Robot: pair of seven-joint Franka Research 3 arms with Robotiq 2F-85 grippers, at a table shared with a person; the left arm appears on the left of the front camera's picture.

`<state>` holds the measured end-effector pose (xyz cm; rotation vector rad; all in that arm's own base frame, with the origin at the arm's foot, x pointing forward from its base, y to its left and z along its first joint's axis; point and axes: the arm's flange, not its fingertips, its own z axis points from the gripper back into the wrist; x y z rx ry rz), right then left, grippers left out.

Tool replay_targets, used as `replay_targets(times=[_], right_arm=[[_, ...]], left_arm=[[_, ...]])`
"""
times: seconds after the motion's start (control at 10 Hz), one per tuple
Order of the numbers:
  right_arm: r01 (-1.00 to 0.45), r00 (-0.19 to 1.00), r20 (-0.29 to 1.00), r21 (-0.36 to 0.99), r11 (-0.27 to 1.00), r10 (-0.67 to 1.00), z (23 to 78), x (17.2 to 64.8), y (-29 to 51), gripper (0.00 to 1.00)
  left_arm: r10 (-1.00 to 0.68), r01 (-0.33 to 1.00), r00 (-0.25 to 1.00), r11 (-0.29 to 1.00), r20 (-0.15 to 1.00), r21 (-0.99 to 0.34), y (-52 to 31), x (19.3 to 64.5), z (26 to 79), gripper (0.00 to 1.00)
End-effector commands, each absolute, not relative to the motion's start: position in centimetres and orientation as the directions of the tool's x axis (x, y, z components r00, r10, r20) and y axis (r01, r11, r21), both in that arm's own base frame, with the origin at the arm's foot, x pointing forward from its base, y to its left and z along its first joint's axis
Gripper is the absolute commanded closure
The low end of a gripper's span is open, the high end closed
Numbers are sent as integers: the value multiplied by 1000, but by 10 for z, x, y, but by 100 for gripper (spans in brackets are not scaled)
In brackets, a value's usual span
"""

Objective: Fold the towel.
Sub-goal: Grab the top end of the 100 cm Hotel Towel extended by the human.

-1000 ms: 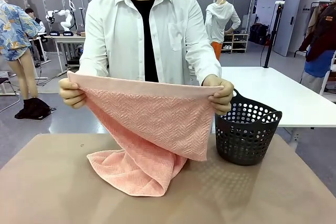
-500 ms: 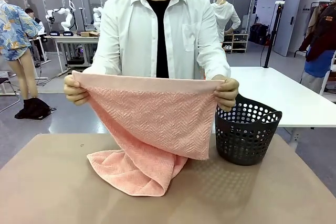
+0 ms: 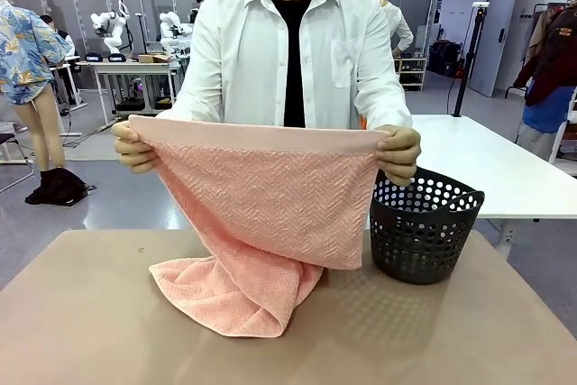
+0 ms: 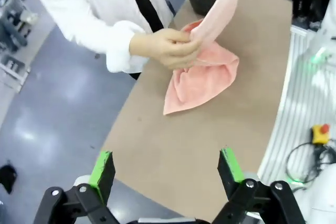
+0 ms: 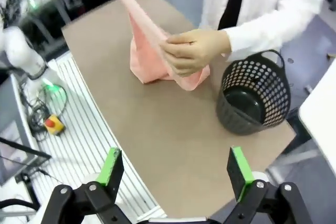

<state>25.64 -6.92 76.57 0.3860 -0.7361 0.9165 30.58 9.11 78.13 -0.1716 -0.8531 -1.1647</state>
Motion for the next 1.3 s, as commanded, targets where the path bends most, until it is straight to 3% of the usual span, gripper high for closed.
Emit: replay_targets(times=[0.0,0.2,0.4,1.0,1.1,1.2], right_arm=[[-843,316,673,-124,524,668,756,259,-34,0],[-845,302,666,-145,515,683,757,259,-20,0],[-844,307,663,-141,517,683,752,262,-22,0],[-858,288,664,-142,494,690,765,261,-13,0],[-869,262,667,-152,472,698,765,263,-13,0],[-893,167,585,-251,373,794,780,265,12,0]], left_arm=[[-794,836,68,376,604,400,51,304,750,0],[-832,825,45,343,553,449,30,301,742,0],[-818,847,74,354,571,396,26,305,737,0],[-824,847,38,327,566,419,23,305,749,0],[-819,856,18,309,573,415,25,306,745,0],[-853,863,-20,248,522,440,0,310,766,0]])
